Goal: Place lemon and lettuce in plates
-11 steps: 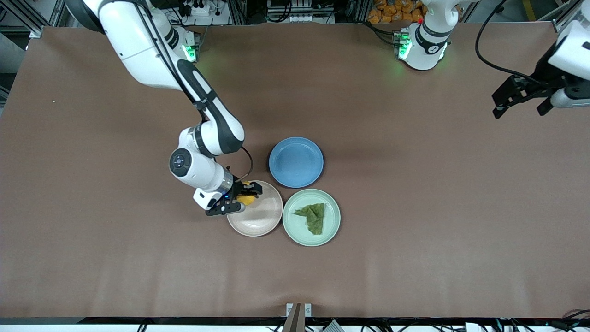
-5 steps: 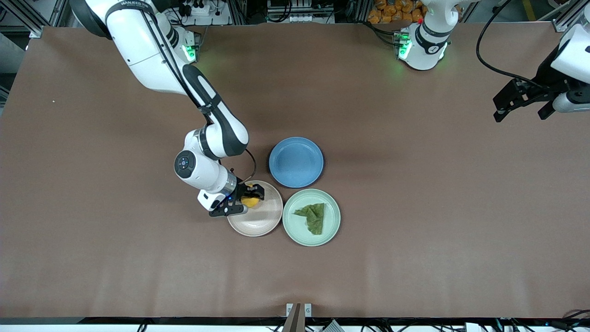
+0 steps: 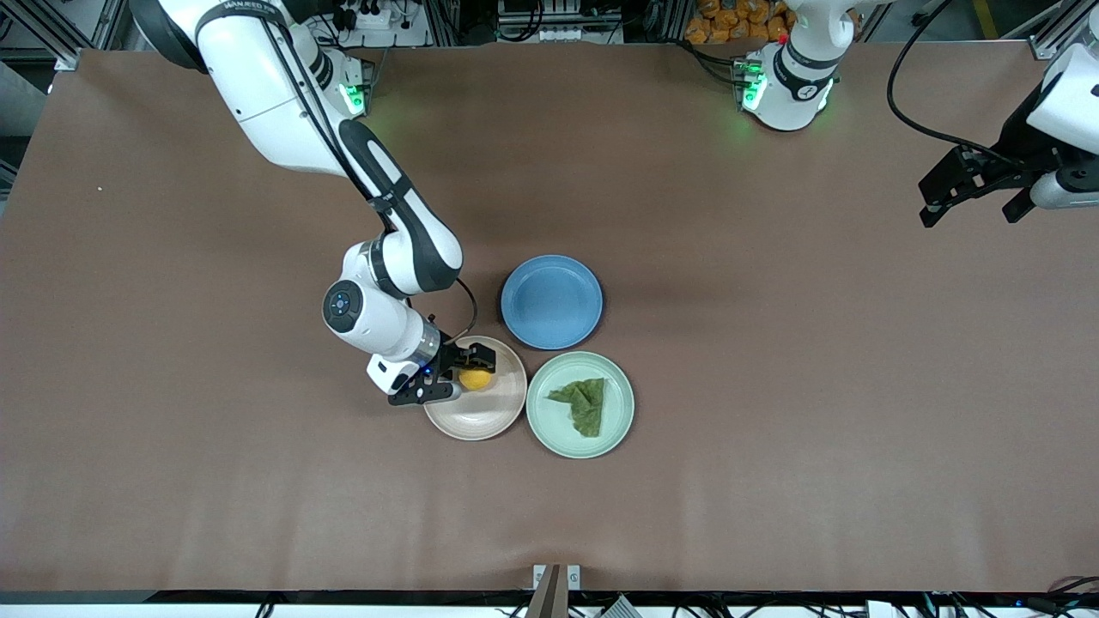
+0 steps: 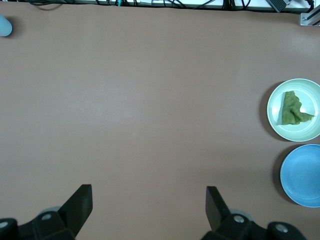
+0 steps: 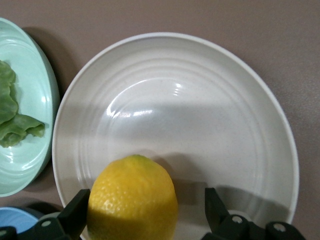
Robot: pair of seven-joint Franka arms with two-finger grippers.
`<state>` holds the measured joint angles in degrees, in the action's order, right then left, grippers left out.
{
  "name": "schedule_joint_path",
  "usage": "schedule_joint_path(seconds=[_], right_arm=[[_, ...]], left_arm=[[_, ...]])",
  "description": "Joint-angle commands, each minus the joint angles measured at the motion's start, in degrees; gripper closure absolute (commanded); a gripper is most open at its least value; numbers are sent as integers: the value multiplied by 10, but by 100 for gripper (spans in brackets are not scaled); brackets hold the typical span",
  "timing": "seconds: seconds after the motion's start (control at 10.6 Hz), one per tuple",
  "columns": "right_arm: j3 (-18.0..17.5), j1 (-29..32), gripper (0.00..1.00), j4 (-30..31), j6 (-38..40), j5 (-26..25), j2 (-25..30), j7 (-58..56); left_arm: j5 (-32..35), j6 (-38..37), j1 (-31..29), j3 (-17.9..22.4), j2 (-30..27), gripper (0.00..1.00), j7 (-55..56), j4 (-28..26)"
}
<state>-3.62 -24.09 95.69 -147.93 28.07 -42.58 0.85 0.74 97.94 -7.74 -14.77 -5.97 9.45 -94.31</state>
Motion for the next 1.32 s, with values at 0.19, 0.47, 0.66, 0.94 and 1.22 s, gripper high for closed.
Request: schedule_joint_path(seconds=[0.19, 0.47, 0.66, 0.94, 1.22], right_arm=[[10, 5, 0, -30, 42, 16, 0, 2], [34, 15, 0, -53, 138, 16, 20, 3], [35, 39, 0, -58, 194, 10, 43, 1], [43, 77, 0, -58, 270, -35, 79, -5], [43, 114, 0, -54, 314, -146, 113, -8]], left_arm=[[-16, -11, 4, -4, -10, 0, -12, 4], [-15, -34, 64, 75, -11, 0, -18, 5], [-15, -36, 69, 78, -11, 0, -16, 9], [-10, -36, 69, 74, -1, 0, -16, 11], [-8, -36, 71, 74, 11, 0, -15, 11]])
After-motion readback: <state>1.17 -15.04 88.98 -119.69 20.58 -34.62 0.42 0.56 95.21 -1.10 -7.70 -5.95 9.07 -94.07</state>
